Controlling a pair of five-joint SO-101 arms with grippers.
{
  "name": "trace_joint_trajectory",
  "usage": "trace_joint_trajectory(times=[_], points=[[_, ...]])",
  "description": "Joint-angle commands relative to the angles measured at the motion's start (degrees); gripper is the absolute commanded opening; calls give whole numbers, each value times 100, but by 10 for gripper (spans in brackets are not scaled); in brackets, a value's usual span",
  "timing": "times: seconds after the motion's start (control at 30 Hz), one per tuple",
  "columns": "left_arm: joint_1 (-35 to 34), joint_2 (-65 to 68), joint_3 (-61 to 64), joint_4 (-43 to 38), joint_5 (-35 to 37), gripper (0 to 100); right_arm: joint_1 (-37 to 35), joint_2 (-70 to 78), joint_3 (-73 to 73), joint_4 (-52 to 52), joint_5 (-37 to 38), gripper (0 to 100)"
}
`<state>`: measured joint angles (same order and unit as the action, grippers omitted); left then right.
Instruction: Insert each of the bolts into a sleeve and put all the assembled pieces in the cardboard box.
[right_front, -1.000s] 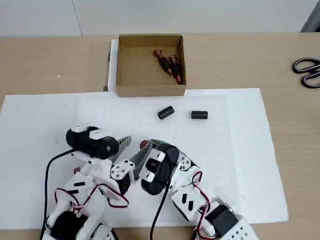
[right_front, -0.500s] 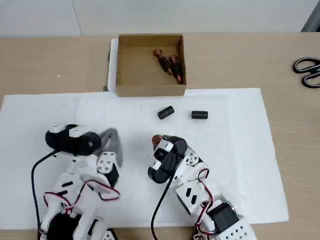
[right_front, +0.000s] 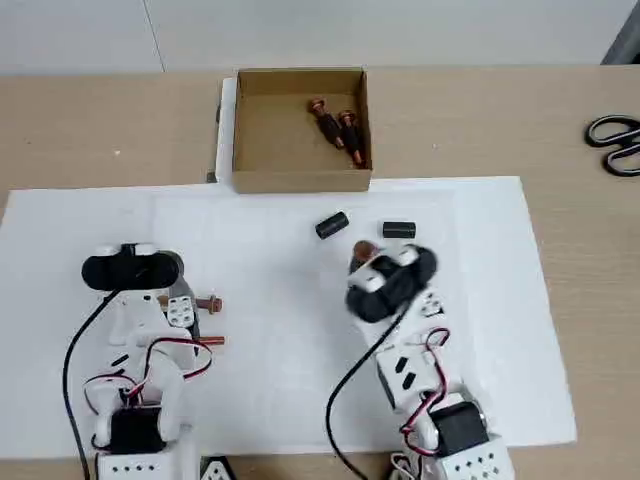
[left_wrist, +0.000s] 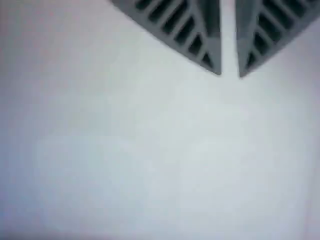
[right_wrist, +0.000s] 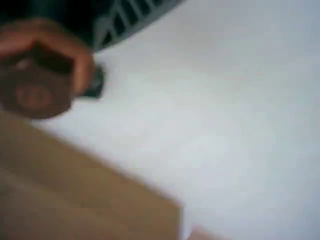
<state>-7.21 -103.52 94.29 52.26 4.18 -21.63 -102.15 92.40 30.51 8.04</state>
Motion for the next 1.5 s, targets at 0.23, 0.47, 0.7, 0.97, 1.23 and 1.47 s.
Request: trace_joint_trajectory(times=[0.23, 0.47, 0.7, 0.97, 1.23, 1.47], points=[[-26, -44, 154, 9, -88, 6, 532, 2167, -2409, -681, -440, 4], [-35, -44, 154, 18, -70, 6, 716, 4207, -3534, -752, -1011, 4], [0, -44, 136, 18, -79, 6, 734, 6334, -4791, -1314, -1046, 4], [-9, -44, 127, 18, -105, 6, 699, 8822, -7200, -1209, -1046, 4], [-35, -44, 136, 18, -105, 6, 277, 10870, -9697, -866, -1029, 4], [-35, -44, 84, 141, -114, 6, -13, 12286, -10971, -813, -1011, 4]])
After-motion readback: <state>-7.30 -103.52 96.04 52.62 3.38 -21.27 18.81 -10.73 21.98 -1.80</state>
